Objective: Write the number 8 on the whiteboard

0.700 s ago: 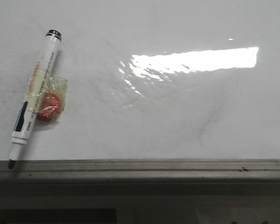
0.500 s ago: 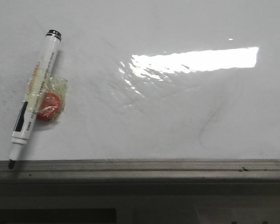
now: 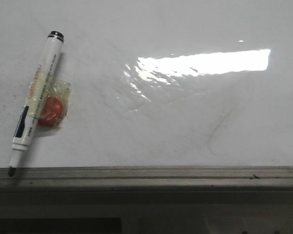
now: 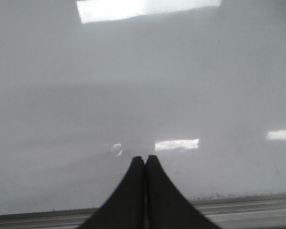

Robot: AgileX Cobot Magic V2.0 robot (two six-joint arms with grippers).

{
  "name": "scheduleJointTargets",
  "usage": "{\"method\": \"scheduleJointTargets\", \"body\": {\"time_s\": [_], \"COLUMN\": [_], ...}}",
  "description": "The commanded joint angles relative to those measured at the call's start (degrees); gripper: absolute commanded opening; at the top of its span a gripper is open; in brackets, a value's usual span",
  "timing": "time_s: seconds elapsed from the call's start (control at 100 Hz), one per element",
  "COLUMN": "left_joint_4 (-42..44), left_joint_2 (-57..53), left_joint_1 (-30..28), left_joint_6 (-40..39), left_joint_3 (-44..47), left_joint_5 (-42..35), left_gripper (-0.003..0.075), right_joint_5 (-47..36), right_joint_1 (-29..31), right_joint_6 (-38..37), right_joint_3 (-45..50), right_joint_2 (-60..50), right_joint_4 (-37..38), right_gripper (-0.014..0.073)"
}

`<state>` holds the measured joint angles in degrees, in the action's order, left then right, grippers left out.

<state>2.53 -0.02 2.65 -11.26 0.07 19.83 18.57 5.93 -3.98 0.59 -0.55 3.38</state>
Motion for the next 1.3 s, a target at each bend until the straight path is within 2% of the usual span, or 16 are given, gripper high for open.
{"method": "scheduleJointTargets", "body": {"time_s": [0.0,0.09,0.4,0.89,1.149,1.289], "left_joint_4": [0.71,2.45,17.65,16.85,15.92,13.05], "left_joint_2": [-1.79,-1.79,-1.79,-1.79,-1.79,-1.79], "left_joint_1": [-0.1,-0.1,-0.1,-0.1,-0.1,-0.1], "left_joint_6": [-0.2,-0.2,-0.2,-0.56,-0.7,-0.7], "left_joint_3": [1.81,1.81,1.81,1.81,1.81,1.81], "left_joint_5": [-2.53,-2.94,-2.21,-2.68,-5.94,-9.97], "left_gripper": [-0.002,-0.002,-0.002,-0.002,-0.002,-0.002], "right_joint_5": [-1.26,-1.26,-2.0,-7.58,-9.11,-16.83], "right_joint_1": [0.3,0.3,0.3,0.3,0.3,0.3], "right_joint_6": [0.46,0.46,0.46,0.46,0.46,0.46], "right_joint_3": [0.78,0.78,0.78,0.78,0.78,0.78], "right_joint_2": [-1.24,-1.24,-1.24,-1.24,-1.24,-1.24], "right_joint_4": [0.76,0.76,0.76,0.76,0.76,0.76], "right_gripper": [-0.0063,-0.0063,-0.0063,-0.0063,-0.0063,-0.0063]}}
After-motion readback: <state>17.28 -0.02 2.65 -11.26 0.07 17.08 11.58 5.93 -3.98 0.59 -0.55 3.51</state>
